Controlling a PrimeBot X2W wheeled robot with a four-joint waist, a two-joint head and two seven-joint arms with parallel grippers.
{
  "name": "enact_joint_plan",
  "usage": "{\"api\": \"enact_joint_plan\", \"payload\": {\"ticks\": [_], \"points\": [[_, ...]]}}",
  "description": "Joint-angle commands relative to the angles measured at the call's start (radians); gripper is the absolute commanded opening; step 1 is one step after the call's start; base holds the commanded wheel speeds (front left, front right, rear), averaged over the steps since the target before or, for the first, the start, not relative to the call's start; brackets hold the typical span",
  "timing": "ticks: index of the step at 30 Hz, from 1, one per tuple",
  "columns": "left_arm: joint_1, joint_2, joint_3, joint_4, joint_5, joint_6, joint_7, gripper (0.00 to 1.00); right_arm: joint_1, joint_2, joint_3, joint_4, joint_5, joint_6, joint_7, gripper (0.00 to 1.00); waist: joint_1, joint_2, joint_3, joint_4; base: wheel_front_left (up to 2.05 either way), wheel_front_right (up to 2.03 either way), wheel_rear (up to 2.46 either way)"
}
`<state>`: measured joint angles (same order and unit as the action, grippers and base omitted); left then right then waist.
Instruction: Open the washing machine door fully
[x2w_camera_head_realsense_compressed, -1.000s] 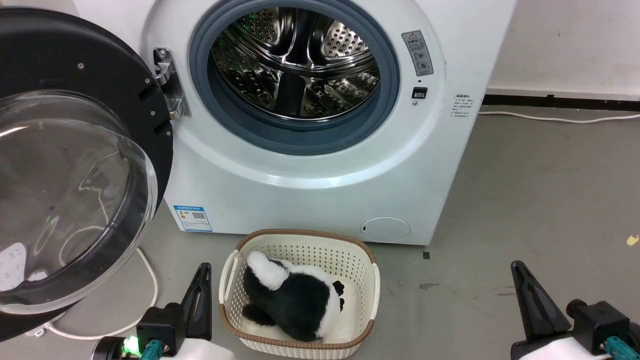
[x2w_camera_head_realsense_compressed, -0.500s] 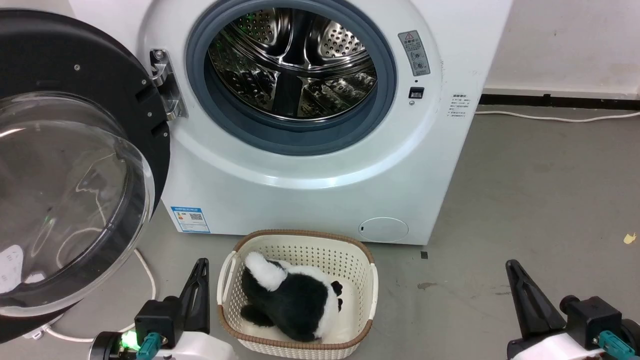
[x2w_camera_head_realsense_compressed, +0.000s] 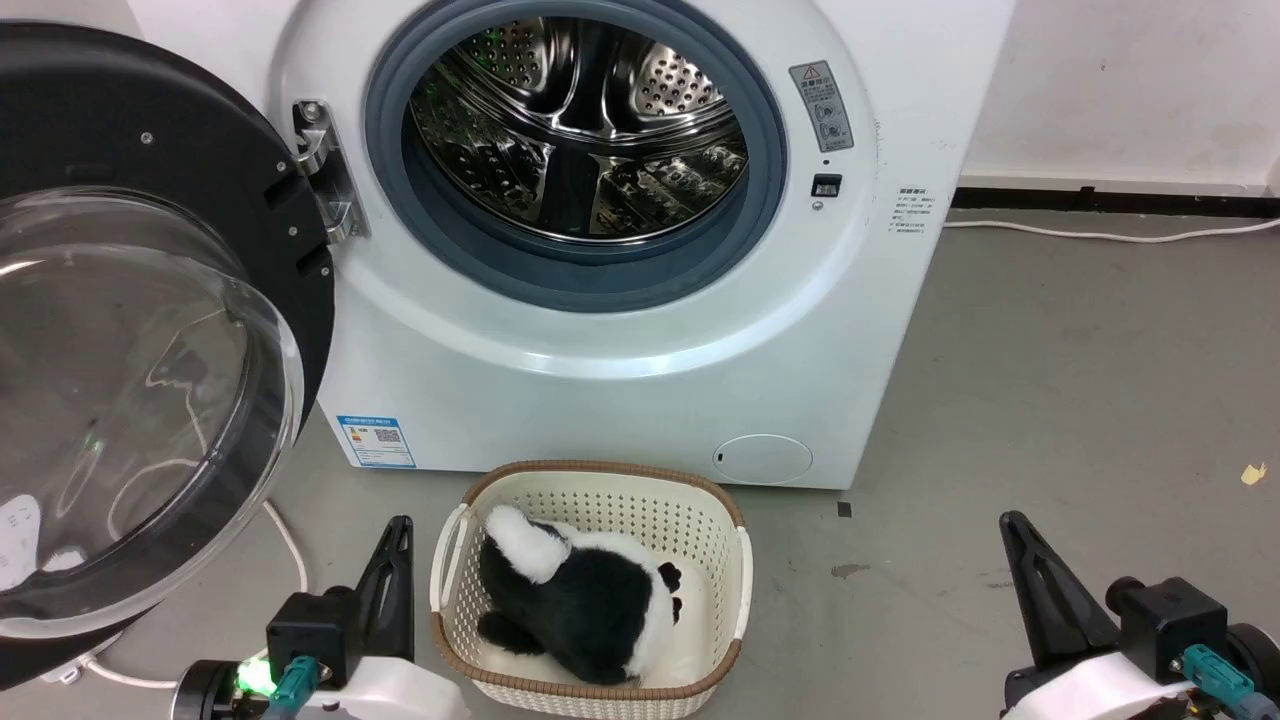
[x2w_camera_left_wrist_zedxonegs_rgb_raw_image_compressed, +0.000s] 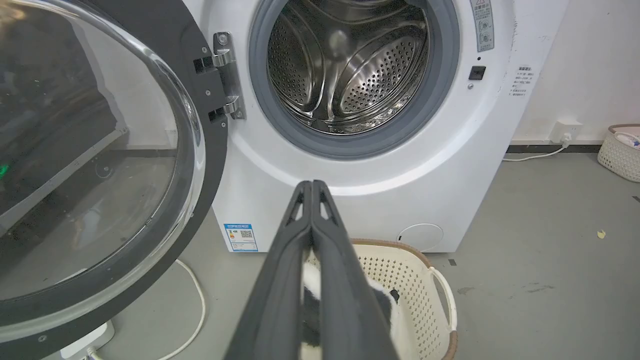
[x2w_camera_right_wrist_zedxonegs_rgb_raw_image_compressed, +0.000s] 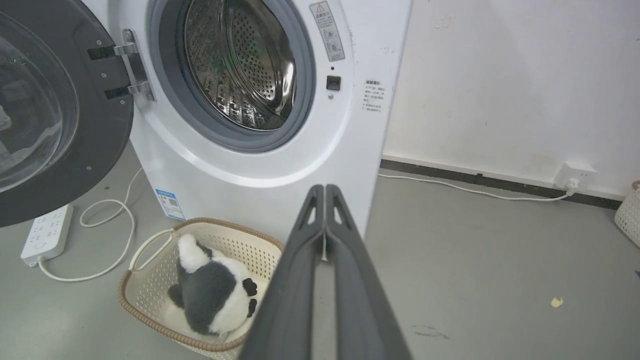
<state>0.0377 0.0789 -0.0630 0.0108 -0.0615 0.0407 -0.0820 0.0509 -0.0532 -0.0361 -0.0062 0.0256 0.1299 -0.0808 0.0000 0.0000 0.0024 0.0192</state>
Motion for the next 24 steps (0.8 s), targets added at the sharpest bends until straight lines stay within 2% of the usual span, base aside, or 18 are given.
{"api": "enact_joint_plan", "payload": {"ticks": [1, 24], "points": [[-0.017, -0.002, 0.005, -0.004, 0.01, -0.004, 0.005, 0.0, -0.014, 0.002, 0.003, 0.003, -0.007, 0.001, 0.003, 0.0, 0.0, 0.0, 0.0, 0.0, 0.0, 0.0, 0.0], [-0.03, -0.018, 0.04, -0.008, 0.041, -0.026, 0.052, 0.0, -0.036, 0.003, 0.023, 0.005, -0.018, 0.001, 0.05, 0.0, 0.0, 0.0, -0.001, -0.012, 0.0, 0.0, 0.0]]}}
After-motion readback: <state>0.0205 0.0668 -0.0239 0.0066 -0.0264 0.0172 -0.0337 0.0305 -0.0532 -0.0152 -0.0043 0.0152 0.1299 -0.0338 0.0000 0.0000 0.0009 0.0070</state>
